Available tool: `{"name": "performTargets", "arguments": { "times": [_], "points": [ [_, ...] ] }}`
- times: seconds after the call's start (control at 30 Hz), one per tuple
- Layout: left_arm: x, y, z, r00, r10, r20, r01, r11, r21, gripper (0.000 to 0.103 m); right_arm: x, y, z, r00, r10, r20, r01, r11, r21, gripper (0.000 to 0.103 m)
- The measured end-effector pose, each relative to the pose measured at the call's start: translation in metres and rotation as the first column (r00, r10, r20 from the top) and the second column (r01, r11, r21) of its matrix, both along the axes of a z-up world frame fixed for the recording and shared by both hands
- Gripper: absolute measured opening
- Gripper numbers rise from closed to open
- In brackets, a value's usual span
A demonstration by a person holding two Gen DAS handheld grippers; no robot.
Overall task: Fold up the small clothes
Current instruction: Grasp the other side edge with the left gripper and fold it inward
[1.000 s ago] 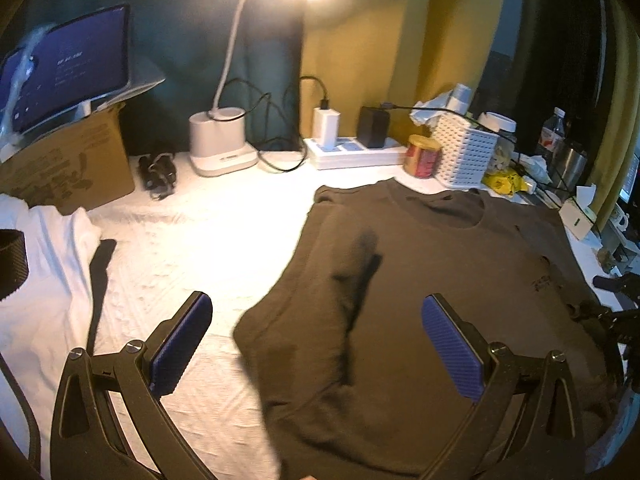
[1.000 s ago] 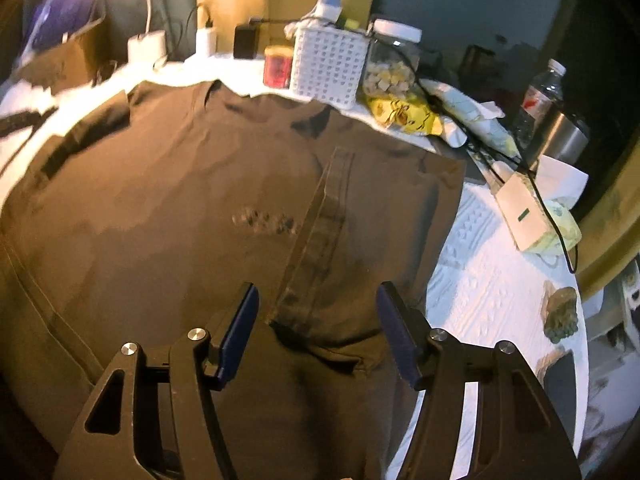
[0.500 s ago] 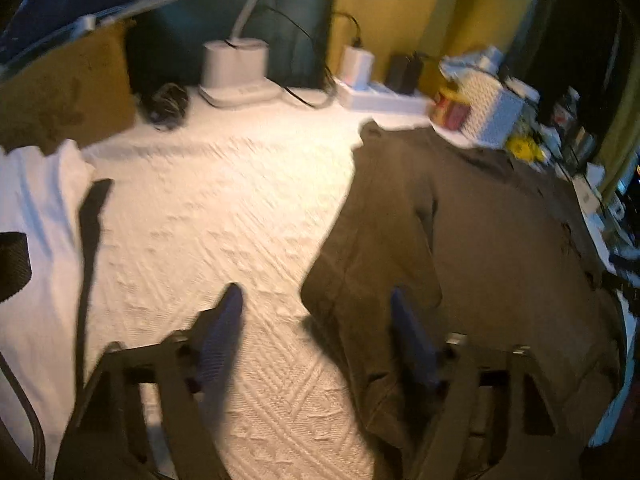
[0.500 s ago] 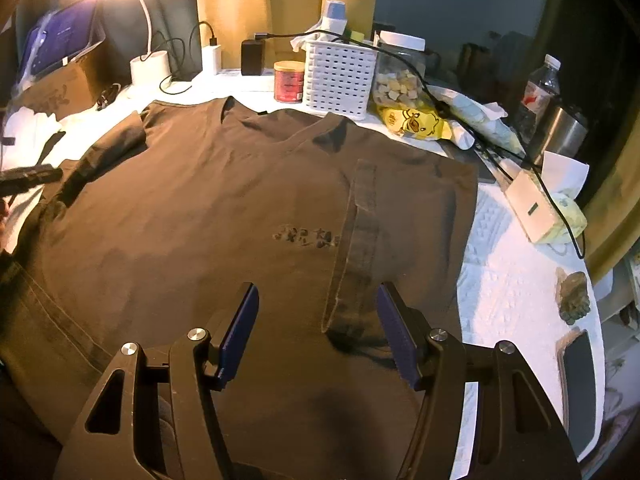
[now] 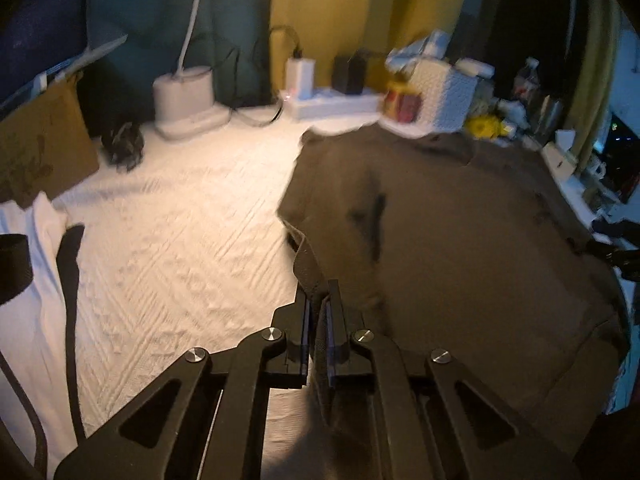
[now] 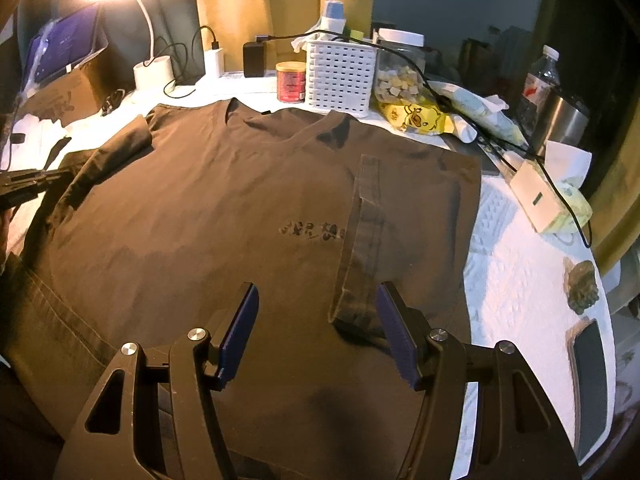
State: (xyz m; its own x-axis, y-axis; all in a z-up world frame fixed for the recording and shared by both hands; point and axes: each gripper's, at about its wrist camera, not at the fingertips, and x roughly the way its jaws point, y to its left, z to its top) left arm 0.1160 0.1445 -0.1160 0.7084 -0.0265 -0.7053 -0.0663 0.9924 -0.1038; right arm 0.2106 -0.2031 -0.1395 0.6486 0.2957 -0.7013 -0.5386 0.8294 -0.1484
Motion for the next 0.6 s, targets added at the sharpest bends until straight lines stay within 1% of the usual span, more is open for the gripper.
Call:
{"name": "performTargets", "arguments": {
  "times": [0.1,0.23,0.5,0.6],
  "points": [
    [0.0,-0.017,0.011,0.999,-0.044,0.025,0.043,0.999,0.022,0.004,0.001,-0.008,-0.001,1.0,-0.008,-0.002,0.008,1.0,0.017,0.064],
    [0.003,-0.039,0.016,0.994,-0.104,0.034,0.103,0.994,0.048,0.004,0.0,-0.018,-0.002,1.0,-0.014,-0.002,0.014,0.999,0.037,0.064],
    [0.009,-0.077,0.006,0.981,-0.193,-0.019,0.194,0.979,0.071,0.004,0.001,-0.039,-0.009,0.999,-0.04,-0.018,0.041,0.996,0.073,0.064],
    [0.012,-0.089,-0.001,0.972,-0.225,-0.06,0.229,0.971,0.073,0.004,0.003,-0.047,-0.011,0.999,-0.047,-0.025,0.049,0.995,0.085,0.064]
  ]
}}
